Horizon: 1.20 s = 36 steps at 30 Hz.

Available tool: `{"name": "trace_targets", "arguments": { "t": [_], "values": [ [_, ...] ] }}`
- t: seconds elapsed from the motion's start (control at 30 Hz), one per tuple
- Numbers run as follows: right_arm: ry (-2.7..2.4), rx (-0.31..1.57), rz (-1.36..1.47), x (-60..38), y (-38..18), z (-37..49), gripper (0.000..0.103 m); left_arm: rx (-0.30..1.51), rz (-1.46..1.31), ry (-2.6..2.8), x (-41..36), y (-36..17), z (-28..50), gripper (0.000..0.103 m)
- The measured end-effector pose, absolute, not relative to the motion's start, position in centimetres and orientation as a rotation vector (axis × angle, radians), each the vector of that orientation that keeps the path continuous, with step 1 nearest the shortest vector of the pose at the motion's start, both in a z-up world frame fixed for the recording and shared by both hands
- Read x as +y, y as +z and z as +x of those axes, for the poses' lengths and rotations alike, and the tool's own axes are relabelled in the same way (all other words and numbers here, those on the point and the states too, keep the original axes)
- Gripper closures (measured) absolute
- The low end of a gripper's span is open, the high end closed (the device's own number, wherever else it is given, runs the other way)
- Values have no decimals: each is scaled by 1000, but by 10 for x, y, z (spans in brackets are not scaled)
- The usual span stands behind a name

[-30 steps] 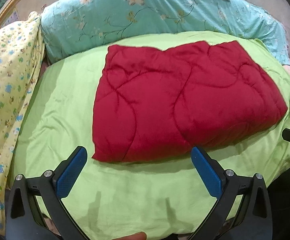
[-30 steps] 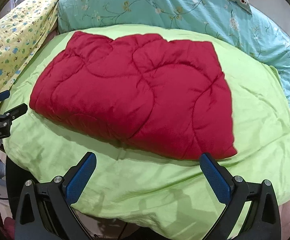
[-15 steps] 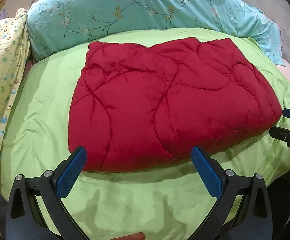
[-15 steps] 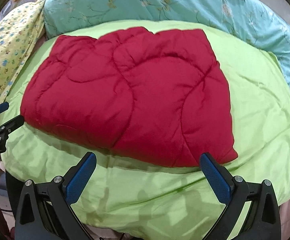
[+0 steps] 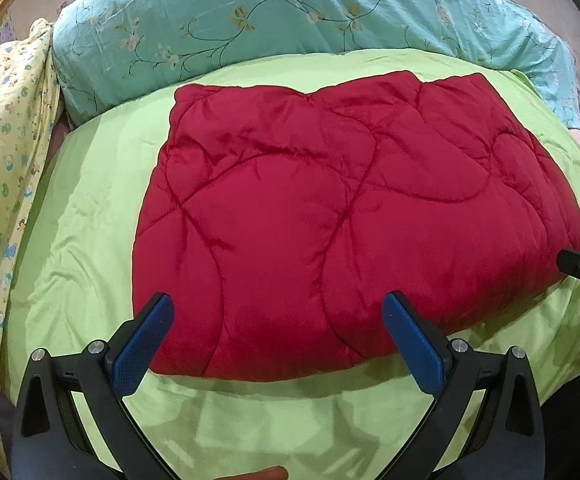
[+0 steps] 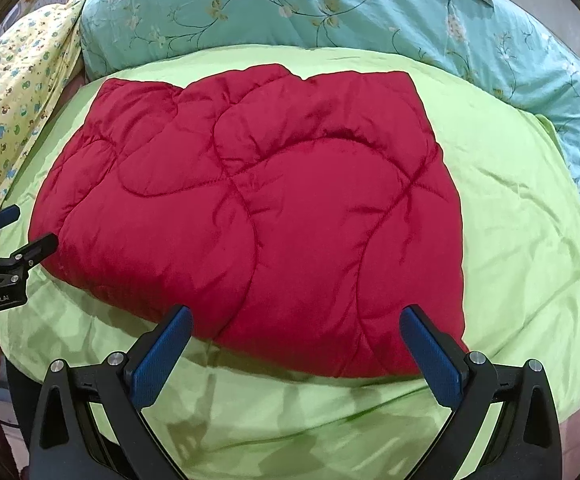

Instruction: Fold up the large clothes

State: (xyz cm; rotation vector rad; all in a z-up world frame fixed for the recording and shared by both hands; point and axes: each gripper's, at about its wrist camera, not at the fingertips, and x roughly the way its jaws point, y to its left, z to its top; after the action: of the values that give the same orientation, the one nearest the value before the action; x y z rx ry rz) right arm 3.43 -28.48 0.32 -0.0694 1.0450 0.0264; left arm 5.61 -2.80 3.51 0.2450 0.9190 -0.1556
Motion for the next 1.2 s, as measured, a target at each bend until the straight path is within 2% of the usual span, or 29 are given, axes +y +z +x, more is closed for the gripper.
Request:
{"name": "trace_targets", "arguments": {
  "t": [1.2],
  "values": [
    [51,1020,-158,-258,23,29,0,846,277,-159,-43,55,40,0]
  ]
}}
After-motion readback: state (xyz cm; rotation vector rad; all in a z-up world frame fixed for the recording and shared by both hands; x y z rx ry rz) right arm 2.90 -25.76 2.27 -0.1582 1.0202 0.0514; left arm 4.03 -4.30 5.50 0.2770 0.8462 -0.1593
